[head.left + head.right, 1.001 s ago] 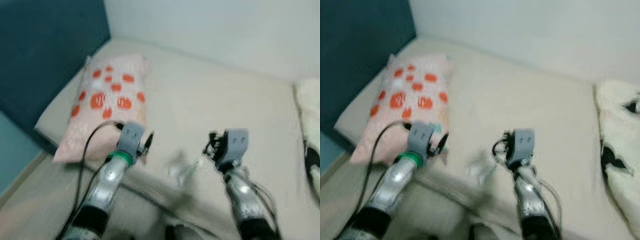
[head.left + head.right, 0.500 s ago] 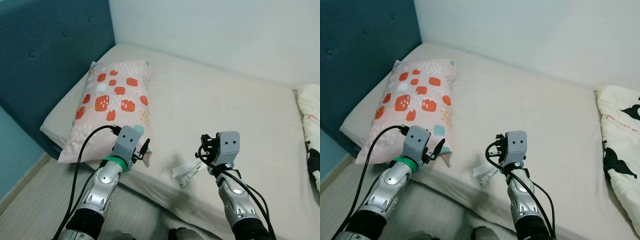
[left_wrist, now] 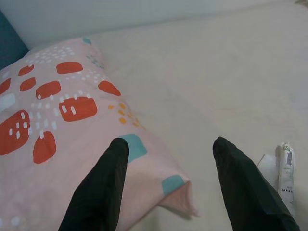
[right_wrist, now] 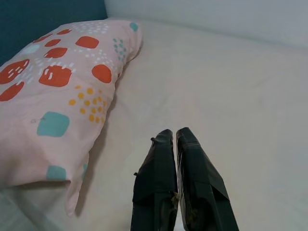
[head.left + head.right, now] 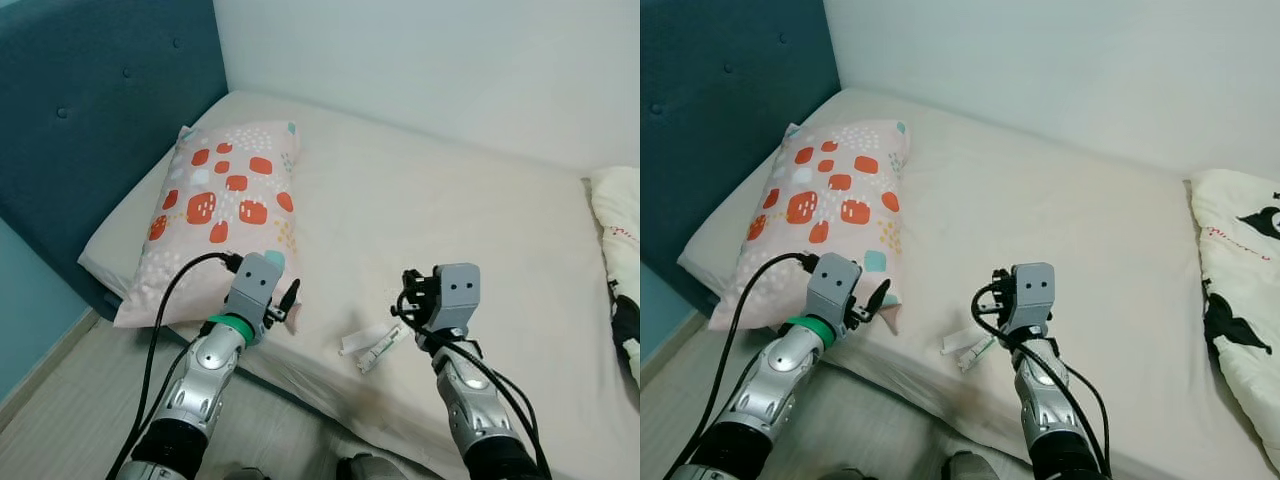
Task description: Clean up the room
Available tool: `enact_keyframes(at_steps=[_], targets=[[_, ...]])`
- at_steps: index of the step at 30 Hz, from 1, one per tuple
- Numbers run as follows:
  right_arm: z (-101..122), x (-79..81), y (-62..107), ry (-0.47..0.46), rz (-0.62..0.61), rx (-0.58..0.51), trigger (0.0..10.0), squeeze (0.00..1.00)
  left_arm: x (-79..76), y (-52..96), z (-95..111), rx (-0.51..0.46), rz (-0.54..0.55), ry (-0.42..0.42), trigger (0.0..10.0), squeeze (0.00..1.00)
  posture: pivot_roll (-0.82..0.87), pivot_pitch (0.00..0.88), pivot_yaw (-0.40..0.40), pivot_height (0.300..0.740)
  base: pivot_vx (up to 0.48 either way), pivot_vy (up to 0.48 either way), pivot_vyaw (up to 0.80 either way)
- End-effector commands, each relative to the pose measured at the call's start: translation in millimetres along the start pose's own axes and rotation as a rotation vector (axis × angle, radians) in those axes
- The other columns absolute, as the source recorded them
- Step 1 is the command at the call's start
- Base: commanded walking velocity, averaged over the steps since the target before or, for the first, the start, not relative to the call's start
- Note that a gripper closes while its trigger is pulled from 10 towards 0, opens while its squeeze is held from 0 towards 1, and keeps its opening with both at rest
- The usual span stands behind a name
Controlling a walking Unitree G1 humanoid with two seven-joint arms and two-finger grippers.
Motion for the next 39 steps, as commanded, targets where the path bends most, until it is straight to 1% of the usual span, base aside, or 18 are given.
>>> enact_keyframes(at_steps=[1, 8, 10, 14, 21, 22, 23, 24, 27, 28, 29, 30, 31, 34, 35, 37, 38, 39], targets=[[-7, -0.5, 4.4, -0.019, -0.01, 0.028, 10.0, 0.0, -1.5, 1.0, -4, 0.02, -0.01, -0.006, 10.0, 0.0, -0.06, 0.0, 0.042, 0.65, 0.0, 0.0, 0.0], [-9, 0.0, 5.0, -0.022, -0.009, 0.032, 10.0, 0.0, -4.5, -2.1, -1, 0.012, -0.014, -0.003, 10.0, 0.0, -0.06, 0.0, 0.042, 0.63, 0.0, 0.0, 0.0], [-10, -0.5, 5.4, -0.023, -0.012, 0.036, 10.0, 0.0, -5.5, -3.2, 1, 0.006, -0.018, -0.002, 10.0, 0.0, -0.06, 0.0, 0.043, 0.615, 0.0, 0.0, 0.0], [-11, -1.5, 6.3, -0.026, -0.018, 0.043, 10.0, 0.0, -5.7, -3.3, 2, 0.004, -0.021, -0.002, 10.0, 0.0, -0.06, 0.0, 0.045, 0.6, 0.0, 0.0, 0.0], [-11, -5.3, 6.9, -0.056, -0.043, 0.044, 10.0, 0.0, -6.7, -3.1, 1, 0.006, -0.028, -0.006, 10.0, 0.0, -0.06, 0.0, 0.049, 0.6, 0.0, 0.0, 0.0], [-10, -8.1, 6.4, -0.067, -0.057, 0.046, 10.0, 0.33, -6.9, -3.3, 2, 0.005, -0.031, -0.008, 10.0, 0.0, -0.06, 0.0, 0.05, 0.6, 0.0, 0.0, 0.0], [-10, -8.1, 6.4, -0.067, -0.057, 0.046, 10.0, 0.33, -6.9, -3.3, 2, 0.005, -0.031, -0.008, 10.0, 0.0, -0.06, 0.0, 0.05, 0.6, 0.0, 0.0, 0.0], [-9, -9.5, 6.0, -0.088, -0.063, 0.038, 10.0, 1.0, -7.2, -3.4, 2, 0.006, -0.032, -0.009, 10.0, 0.0, -0.06, 0.0, 0.051, 0.6, 0.0, 0.0, 0.0], [-6, -12.1, 3.3, -0.166, -0.084, 0.035, 10.0, 1.0, -7.6, -3.7, 1, 0.006, -0.035, -0.012, 10.0, 0.0, -0.06, 0.0, 0.052, 0.6, 0.0, 0.0, 0.0], [-6, -12.1, 3.3, -0.166, -0.084, 0.035, 10.0, 1.0, -7.6, -3.7, 1, 0.006, -0.035, -0.012, 10.0, 0.0, -0.06, 0.0, 0.052, 0.6, 0.0, 0.0, 0.0], [-10, -10.7, 1.4, -0.221, -0.08, 0.066, 10.0, 1.0, -7.8, -3.7, 2, 0.005, -0.037, -0.013, 10.0, 0.0, -0.05, 0.0, 0.054, 0.6, 0.0, 0.0, 0.0], [-10, -10.7, 1.4, -0.221, -0.08, 0.066, 10.0, 1.0, -7.8, -3.7, 2, 0.005, -0.037, -0.013, 10.0, 0.0, -0.05, 0.0, 0.054, 0.6, 0.0, 0.0, 0.0], [-12, -9.3, 0.6, -0.251, -0.073, 0.087, 10.0, 1.0, -8.1, -3.7, 2, 0.004, -0.038, -0.014, 10.0, 0.0, -0.05, 0.0, 0.054, 0.6, 0.0, 0.0, 0.0], [-27, 3.6, -1.8, -0.352, 0.013, 0.21, 10.0, 1.0, -8.5, -3.4, 3, 0.002, -0.04, -0.016, 10.0, 0.0, -0.05, 0.0, 0.056, 0.6, 0.0, 0.0, 0.0], [-30, 6.8, -2.2, -0.376, 0.034, 0.233, 10.0, 1.0, -8.7, -3.2, 3, 0.002, -0.041, -0.017, 10.0, 0.0, -0.05, 0.0, 0.056, 0.6, 0.0, 0.0, 0.0], [-33, 7.9, -3.0, -0.381, 0.038, 0.256, 10.0, 1.0, -8.9, -3.0, 4, 0.0, -0.042, -0.018, 10.0, 0.0, -0.04, 0.0, 0.054, 0.6, 0.0, 0.0, 0.0], [-35, 7.2, -5.0, -0.408, 0.027, 0.281, 10.0, 1.0, -9.3, -3.0, 4, -0.002, -0.042, -0.018, 10.0, 0.0, -0.03, 0.002, 0.052, 0.6, 0.0, 0.0, 0.0], [-35, 7.2, -5.0, -0.408, 0.027, 0.281, 10.0, 1.0, -9.3, -3.0, 4, -0.002, -0.042, -0.018, 10.0, 0.0, -0.03, 0.002, 0.052, 0.6, 0.0, 0.0, 0.0]])
Point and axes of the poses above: a point about 5 cm out from each wrist's last joint towards the gripper, its own y axis pointing back from the gripper into the wrist, its own z axis along the axis of the wrist's last joint, x = y × z, the point moved 1 cm from there along -y, pointing out of the wrist towards the gripper, and after that the axes turned 10 degrees about y, right-handed, at the moved point
